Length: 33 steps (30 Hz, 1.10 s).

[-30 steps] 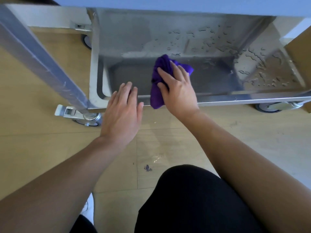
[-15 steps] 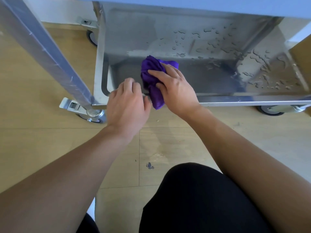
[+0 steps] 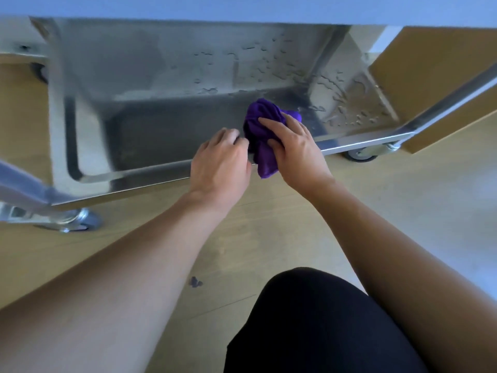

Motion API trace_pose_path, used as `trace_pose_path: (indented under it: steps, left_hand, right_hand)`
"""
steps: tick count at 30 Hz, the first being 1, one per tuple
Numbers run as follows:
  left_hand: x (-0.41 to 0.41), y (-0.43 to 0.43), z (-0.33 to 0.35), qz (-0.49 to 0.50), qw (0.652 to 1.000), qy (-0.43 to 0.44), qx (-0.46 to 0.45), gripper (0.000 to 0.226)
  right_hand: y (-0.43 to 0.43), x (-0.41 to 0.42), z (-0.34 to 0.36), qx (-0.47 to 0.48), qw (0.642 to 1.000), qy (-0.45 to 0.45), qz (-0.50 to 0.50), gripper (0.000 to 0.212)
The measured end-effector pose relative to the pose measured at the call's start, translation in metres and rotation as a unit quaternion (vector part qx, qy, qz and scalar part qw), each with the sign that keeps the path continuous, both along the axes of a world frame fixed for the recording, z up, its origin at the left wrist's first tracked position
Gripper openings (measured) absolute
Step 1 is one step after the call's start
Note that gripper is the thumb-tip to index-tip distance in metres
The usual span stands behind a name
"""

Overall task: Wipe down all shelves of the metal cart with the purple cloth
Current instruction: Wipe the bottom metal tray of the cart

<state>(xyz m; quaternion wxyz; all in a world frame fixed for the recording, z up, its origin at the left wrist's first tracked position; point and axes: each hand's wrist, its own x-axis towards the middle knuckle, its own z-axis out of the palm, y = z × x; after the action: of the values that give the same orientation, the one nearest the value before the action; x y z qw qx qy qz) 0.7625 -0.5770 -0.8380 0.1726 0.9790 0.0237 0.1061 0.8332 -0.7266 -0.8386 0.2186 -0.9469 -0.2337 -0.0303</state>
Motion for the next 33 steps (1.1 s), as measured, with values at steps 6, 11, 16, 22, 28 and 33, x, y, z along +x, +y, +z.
trace_pose_path:
  steps: [6,11,16,22,28,33]
  left_hand:
    - [0.033,-0.037,0.0,-0.061,0.998,0.011,-0.031,0.029]
    - [0.05,-0.059,-0.002,-0.08,0.996,0.021,-0.017,0.027]
    - [0.05,-0.061,-0.009,-0.064,0.998,-0.013,0.0,0.023]
    - [0.051,-0.062,-0.017,-0.072,0.997,-0.025,0.017,0.028]
    - [0.052,-0.063,-0.021,-0.078,0.996,-0.029,0.026,0.029]
    - [0.052,-0.063,-0.021,-0.074,0.997,-0.016,0.017,0.029]
  right_hand:
    - [-0.047,0.018,-0.004,-0.006,0.999,0.006,-0.052,0.042]
    - [-0.075,0.036,-0.004,-0.007,0.996,0.004,-0.093,0.042]
    - [-0.103,0.062,-0.003,-0.022,0.991,0.013,-0.134,0.043]
    - [-0.158,0.107,-0.001,-0.043,0.973,0.019,-0.227,0.048]
    - [-0.169,0.12,0.001,-0.048,0.954,0.041,-0.294,0.048]
    - [-0.106,0.069,-0.003,-0.03,0.982,-0.002,-0.186,0.048]
